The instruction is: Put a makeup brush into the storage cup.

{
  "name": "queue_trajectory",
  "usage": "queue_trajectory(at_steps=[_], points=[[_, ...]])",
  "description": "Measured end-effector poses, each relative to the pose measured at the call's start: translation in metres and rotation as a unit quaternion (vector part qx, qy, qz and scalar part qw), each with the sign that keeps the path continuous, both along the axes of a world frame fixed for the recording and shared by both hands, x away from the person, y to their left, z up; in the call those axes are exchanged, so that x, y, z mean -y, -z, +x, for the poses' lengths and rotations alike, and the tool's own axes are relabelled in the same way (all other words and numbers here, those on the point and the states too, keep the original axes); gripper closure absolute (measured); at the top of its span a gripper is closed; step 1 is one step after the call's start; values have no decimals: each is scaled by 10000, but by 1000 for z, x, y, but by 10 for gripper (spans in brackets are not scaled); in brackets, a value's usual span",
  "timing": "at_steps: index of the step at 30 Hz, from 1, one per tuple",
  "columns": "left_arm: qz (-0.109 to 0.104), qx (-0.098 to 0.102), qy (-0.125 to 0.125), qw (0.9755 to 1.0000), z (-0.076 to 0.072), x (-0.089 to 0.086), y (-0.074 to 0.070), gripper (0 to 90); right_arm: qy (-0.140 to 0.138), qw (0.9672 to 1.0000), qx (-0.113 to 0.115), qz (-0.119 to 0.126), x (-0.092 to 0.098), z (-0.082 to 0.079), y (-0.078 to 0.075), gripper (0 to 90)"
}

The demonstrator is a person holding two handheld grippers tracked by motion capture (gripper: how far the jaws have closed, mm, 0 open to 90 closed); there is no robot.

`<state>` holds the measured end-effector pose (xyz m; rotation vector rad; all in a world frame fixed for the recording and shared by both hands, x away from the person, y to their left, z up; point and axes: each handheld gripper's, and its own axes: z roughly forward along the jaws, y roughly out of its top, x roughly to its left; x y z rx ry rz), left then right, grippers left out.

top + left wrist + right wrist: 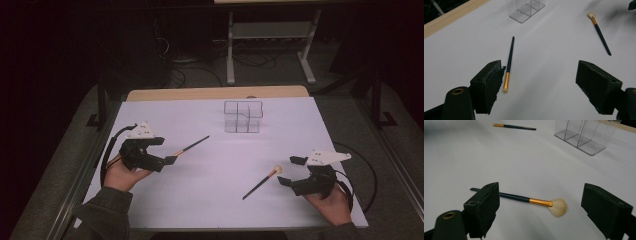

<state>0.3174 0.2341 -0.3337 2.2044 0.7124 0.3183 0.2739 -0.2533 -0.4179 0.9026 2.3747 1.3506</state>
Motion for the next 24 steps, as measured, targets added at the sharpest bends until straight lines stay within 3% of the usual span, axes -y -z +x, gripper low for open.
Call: queue_trajectory(at_steps=[6,9,13,17,24], points=[[116,-166,25,9998,15,6,5,219,5,10000,-1,7,1,-1,0,142],[292,-262,48,9992,24,10,10,226,-11,10000,47,-3,0,-1,-2,143],[304,-391,19,9988,31,14,13,230,-16,10000,9,-27,0,0,-2,143],[446,-383,44,9983,40,18,14,241,-12,10000,20,-20,-1,-1,-2,143],[510,-423,-11,9978,50,23,17,252,-25,10000,0,-35,-1,0,-1,143]])
